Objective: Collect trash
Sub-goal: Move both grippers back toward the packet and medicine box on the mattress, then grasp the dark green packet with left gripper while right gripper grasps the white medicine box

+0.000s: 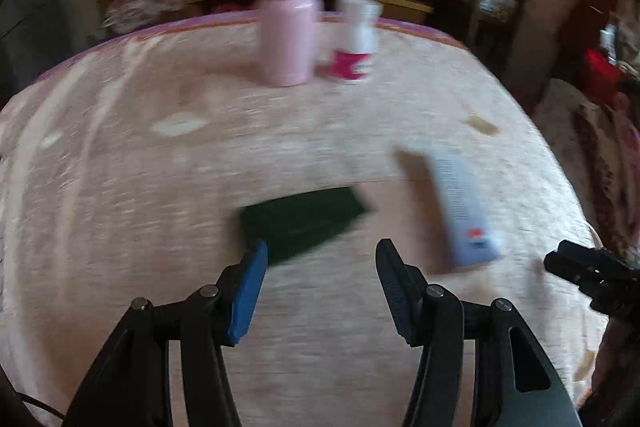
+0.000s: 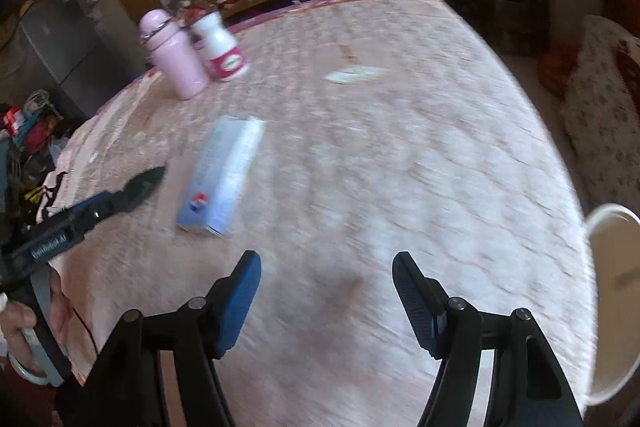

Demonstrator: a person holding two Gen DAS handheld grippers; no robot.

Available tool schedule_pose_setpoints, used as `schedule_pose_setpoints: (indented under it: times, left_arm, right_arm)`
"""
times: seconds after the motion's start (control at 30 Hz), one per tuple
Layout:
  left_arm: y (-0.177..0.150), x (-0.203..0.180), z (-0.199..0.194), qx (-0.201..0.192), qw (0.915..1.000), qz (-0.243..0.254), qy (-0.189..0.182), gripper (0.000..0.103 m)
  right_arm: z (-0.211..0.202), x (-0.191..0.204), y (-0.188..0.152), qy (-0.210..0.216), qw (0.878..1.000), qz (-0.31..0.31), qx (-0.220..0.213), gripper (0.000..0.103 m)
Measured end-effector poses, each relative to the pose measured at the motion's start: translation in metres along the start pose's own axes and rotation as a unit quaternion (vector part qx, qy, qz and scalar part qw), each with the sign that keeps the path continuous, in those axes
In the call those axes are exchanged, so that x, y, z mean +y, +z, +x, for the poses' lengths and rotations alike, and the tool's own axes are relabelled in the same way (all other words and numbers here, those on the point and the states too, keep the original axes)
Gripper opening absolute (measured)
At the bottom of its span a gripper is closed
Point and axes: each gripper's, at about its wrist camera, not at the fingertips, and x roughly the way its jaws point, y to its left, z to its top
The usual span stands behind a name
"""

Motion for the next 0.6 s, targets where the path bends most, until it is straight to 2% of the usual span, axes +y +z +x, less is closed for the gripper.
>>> schedule_pose_setpoints:
  times: [0.13, 0.23, 0.27, 0.33, 0.4, 0.43, 0.47, 0.5, 0.53, 0.6]
  left_arm:
    - [0.002, 0.029, 0.003, 0.006, 0.9993, -0.034, -0.013, 0.059]
    - [0.008, 0.027, 0.005, -0.001, 0.9995, -0.016, -0.025, 0.079]
    - [0.01, 0.026, 0.006, -0.003, 0.9997, -0.007, -0.023, 0.08]
    - [0.019, 0.025, 0.014, -0.007, 0.9998, 0.019, -0.006, 0.08]
    - [0.029, 0.033, 0.026, -0.008, 0.9998, 0.016, 0.007, 0.08]
    - [0.036, 0.039, 0.035, -0.003, 0.9999, 0.003, 0.015, 0.08]
    - [0.04, 0.044, 0.04, -0.001, 0.9998, -0.004, 0.021, 0.08]
    - [0.044, 0.049, 0.047, 0.006, 0.9992, -0.014, 0.038, 0.08]
    - [0.046, 0.055, 0.058, 0.02, 0.9976, -0.023, 0.062, 0.08]
    - [0.045, 0.061, 0.065, 0.038, 0.9962, -0.029, 0.073, 0.079]
  right_arm:
    - [0.03, 0.037, 0.021, 0.017, 1.0, -0.014, 0.008, 0.075]
    - [0.051, 0.063, 0.037, 0.017, 0.999, -0.028, 0.01, 0.075]
    - [0.057, 0.071, 0.041, 0.014, 0.999, -0.032, 0.009, 0.075]
    - [0.071, 0.084, 0.046, 0.007, 0.999, -0.046, 0.014, 0.075]
    - [0.083, 0.092, 0.049, 0.0, 0.998, -0.06, 0.024, 0.075]
    - [0.084, 0.095, 0.049, -0.007, 0.998, -0.067, 0.014, 0.075]
    - [0.084, 0.096, 0.049, -0.018, 0.997, -0.073, 0.009, 0.071]
    - [0.085, 0.096, 0.049, -0.024, 0.997, -0.077, 0.008, 0.058]
    - [0.084, 0.095, 0.048, -0.024, 0.997, -0.078, 0.006, 0.058]
    - [0.077, 0.087, 0.046, -0.038, 0.996, -0.083, 0.003, 0.057]
